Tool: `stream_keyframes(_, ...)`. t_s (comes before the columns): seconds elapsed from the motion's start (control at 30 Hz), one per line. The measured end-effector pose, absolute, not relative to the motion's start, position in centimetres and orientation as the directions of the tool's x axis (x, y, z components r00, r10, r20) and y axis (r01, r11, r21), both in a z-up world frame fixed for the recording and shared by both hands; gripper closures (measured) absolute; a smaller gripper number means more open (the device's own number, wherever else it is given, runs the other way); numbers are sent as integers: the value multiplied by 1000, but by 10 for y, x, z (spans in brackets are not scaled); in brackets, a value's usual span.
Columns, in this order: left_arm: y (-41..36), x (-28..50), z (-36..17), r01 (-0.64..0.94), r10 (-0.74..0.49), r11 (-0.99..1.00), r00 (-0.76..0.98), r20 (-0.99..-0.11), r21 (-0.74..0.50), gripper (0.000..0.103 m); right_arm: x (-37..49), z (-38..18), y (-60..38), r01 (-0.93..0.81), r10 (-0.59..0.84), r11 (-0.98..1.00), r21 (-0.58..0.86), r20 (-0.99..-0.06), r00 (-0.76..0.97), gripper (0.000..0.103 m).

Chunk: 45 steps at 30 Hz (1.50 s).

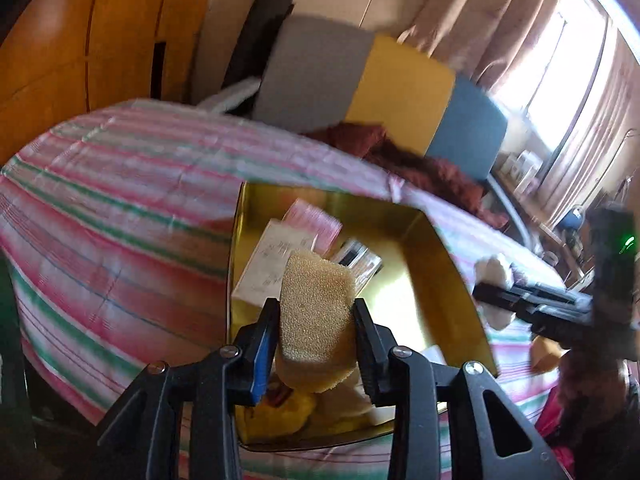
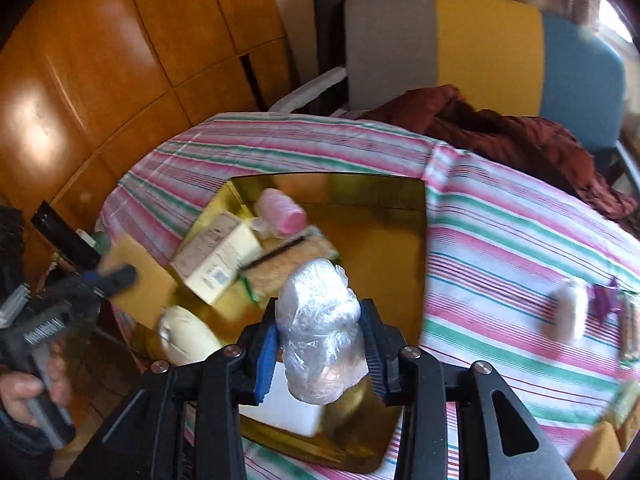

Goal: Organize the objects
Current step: 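Lower the sponge and plastic bundle into the tray and open both tools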

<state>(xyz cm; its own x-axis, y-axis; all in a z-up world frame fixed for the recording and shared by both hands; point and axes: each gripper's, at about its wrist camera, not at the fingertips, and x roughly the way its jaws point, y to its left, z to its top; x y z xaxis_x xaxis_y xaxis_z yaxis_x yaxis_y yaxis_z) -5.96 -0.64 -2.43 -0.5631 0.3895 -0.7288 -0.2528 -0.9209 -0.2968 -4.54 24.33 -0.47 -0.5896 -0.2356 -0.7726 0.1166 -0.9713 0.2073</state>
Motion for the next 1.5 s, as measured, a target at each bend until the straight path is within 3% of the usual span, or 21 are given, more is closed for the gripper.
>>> stream_keyframes(0.07,-8,-61,-32,-235,389,-921,-545,-742,-310,54,-49,-5,234,138,-267,-963,230,-767,-583,49)
stream_keyframes(0.23,-19,-58,-31,-182,369,-928,-564,-739,-324,52,-43,-7,227,141,-262,-965,222,-772,-579,34)
stream_keyframes(0.37,-24,-49,-15,-168,351,-933,-620,-702,-318,52,-31,-11,230,116,-242,-970,216,-777,-581,29)
stream_keyframes(0.43,-25,-45,-8,-170,347,-934,-638,-687,-314,52,-24,-12,230,101,-220,-975,199,-777,-590,17)
stream_keyframes(0.63,-31,-41,10,-149,319,-941,-687,-653,-303,52,-6,-9,227,86,-171,-985,151,-758,-630,8)
stream_keyframes(0.73,-53,-41,11,-58,265,-946,-709,-654,-320,52,3,-5,227,85,-162,-986,140,-748,-643,5)
stream_keyframes(0.9,-68,-47,-3,45,138,-972,-685,-716,-231,54,8,-8,229,73,-157,-987,144,-747,-646,4)
stream_keyframes(1.27,-1,-57,-42,-113,88,-993,-615,-783,-22,54,11,-20,234,43,-140,-989,144,-772,-620,4)
stream_keyframes(1.5,-16,-47,-33,-95,126,-992,-617,-777,-85,54,11,-23,234,36,-140,-988,150,-773,-618,4)
